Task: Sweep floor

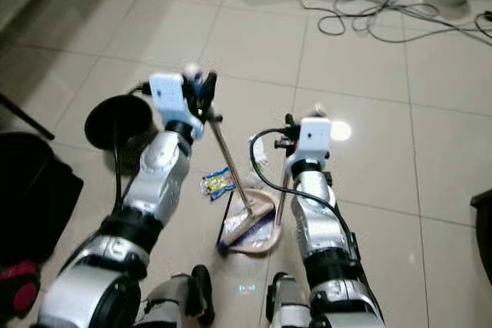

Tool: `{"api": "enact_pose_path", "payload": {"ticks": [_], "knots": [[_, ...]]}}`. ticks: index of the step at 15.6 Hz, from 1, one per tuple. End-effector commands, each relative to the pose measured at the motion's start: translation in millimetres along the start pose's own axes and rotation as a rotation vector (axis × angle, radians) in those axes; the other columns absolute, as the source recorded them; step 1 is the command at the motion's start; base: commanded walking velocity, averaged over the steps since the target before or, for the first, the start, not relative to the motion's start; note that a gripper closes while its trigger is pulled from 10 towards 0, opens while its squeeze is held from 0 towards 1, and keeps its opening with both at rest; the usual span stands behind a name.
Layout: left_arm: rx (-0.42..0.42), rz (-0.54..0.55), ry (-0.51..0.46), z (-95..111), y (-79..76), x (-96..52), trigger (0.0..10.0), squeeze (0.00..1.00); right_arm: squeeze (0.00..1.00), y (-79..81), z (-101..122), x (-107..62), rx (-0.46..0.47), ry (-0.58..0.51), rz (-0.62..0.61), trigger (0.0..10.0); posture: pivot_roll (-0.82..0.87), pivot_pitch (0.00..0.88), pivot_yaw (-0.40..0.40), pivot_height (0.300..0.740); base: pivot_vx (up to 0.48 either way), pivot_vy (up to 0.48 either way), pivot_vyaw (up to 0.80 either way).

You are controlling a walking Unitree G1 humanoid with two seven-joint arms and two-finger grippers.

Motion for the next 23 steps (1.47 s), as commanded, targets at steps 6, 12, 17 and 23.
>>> {"api": "enact_pose_path", "payload": {"ticks": [6,12,17,23], "knots": [[0.069,-0.244,-0.127,96.7,-10.2,15.8,10.0,0.0,0.0,-15.1,-3.7,-13.2,0.021,0.008,-0.031,10.0,-0.03,0.148,0.088,0.74,0.0,0.0,0.0],[0.255,-0.227,-0.163,153.0,20.3,5.2,10.0,0.0,0.0,-36.7,28.1,-22.4,0.031,-0.057,-0.083,10.0,-0.07,0.084,0.112,0.74,0.0,0.0,0.0],[0.338,-0.126,-0.036,117.9,63.9,-37.0,10.0,0.0,0.0,-66.9,82.2,-31.5,0.038,-0.137,-0.15,10.0,-0.13,0.062,0.137,0.74,0.0,0.0,0.0],[0.332,0.076,0.042,85.8,96.9,-78.0,10.0,0.0,0.0,-79.9,144.6,-28.2,0.102,-0.196,-0.101,10.0,-0.14,0.032,0.135,0.74,0.0,0.0,0.0]]}}
Point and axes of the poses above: a point about 5 cm out from each wrist's last joint towards the gripper, its own x axis pointing out of the wrist towards the gripper, its own z axis along the axis of the wrist's last joint, y = z × x, the point moved 3 cm from there along x, pointing out of the wrist towards the gripper, and after that the axes turned 15 degrees about -x, right-handed, at the moved point
